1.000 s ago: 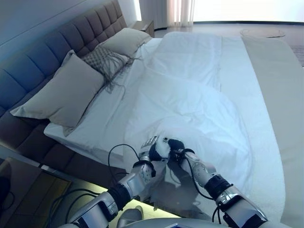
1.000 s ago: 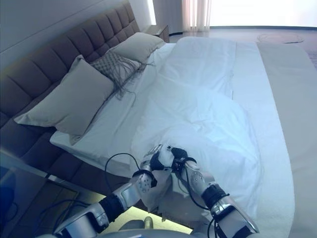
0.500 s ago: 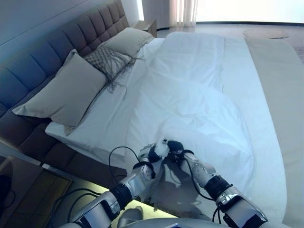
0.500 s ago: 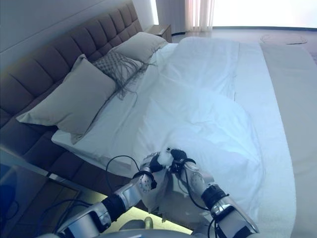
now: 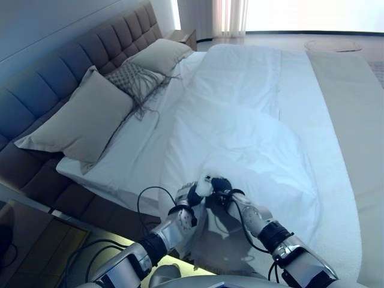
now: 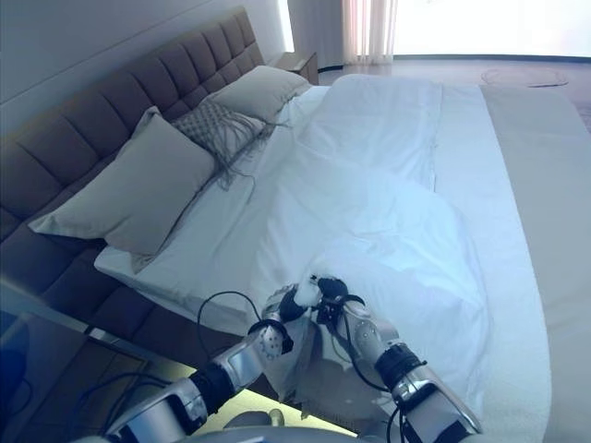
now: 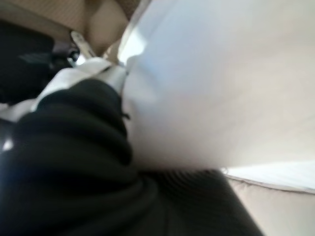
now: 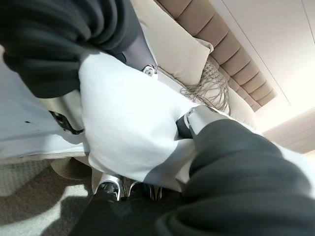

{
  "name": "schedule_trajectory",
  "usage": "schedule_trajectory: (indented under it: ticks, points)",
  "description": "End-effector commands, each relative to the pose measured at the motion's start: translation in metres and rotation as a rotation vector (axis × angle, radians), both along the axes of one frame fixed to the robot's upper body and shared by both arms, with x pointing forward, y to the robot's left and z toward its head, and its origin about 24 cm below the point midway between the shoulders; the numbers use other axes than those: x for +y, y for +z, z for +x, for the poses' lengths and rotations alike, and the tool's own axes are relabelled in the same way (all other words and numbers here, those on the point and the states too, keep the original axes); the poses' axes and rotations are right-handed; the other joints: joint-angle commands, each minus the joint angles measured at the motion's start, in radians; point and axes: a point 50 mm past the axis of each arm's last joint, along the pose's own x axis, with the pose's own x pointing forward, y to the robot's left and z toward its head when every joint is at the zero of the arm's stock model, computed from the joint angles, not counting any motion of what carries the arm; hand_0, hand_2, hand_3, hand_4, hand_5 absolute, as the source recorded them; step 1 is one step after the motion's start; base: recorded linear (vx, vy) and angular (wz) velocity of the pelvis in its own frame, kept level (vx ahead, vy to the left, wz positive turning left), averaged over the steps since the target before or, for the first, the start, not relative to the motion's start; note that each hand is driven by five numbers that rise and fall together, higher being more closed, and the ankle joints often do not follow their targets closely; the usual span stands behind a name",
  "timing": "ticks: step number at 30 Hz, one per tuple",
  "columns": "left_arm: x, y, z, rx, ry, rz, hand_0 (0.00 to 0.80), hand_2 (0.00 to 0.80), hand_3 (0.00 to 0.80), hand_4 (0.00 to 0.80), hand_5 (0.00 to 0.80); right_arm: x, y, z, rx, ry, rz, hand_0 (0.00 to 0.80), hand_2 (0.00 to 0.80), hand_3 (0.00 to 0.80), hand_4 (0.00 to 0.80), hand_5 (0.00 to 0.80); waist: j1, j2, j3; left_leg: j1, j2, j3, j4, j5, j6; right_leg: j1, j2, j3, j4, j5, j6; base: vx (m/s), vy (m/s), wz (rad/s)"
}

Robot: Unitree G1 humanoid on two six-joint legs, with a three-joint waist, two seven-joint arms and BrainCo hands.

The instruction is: Make the bed neatly

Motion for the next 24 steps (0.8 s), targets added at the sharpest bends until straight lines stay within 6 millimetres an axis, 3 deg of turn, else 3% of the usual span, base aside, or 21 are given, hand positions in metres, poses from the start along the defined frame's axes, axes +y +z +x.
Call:
schedule_trajectory:
  ticks: [1,8,15,24]
  points:
    - [0.015,-0.017,-0.009,0.058,0.051,0.020,0.800,0.800,0.800,0.800,0.800,0.051,0.075,0.035,-0.254,0.068,0.271,0.000,0.000,0.000,0.000,0.000,0.007,-0.085,0.012,0.012,0.078,-0.020,0.029,0.000,-0.052,0.199,-0.040,-0.074,-0.476,0.421,0.131,0.000,0.000,0.00]
    - [0.054,-0.014,0.007,0.087,0.179,-0.042,0.800,0.800,0.800,0.800,0.800,0.048,0.063,0.026,-0.253,0.152,0.278,0.000,0.000,0.000,0.000,0.000,-0.003,-0.080,-0.006,0.041,0.077,-0.006,0.014,0.007,-0.050,0.218,-0.027,-0.064,-0.491,0.422,0.126,0.022,0.006,-0.02]
    - [0.103,-0.007,0.010,0.051,0.339,-0.091,0.800,0.800,0.800,0.800,0.800,0.011,0.035,-0.002,-0.214,0.190,0.232,0.000,0.000,0.000,0.000,0.000,-0.030,-0.070,-0.019,0.055,0.071,0.006,0.004,0.014,-0.050,0.214,-0.028,-0.047,-0.484,0.422,0.124,0.002,0.025,0.00]
    - [0.132,0.006,0.015,-0.038,0.418,-0.088,0.800,0.800,0.800,0.800,0.800,-0.015,0.013,-0.022,-0.146,0.182,0.252,0.000,0.000,0.000,0.000,0.000,-0.054,-0.061,-0.034,0.073,0.065,0.010,-0.022,0.021,-0.046,0.211,-0.022,-0.030,-0.476,0.410,0.123,-0.009,0.017,-0.03]
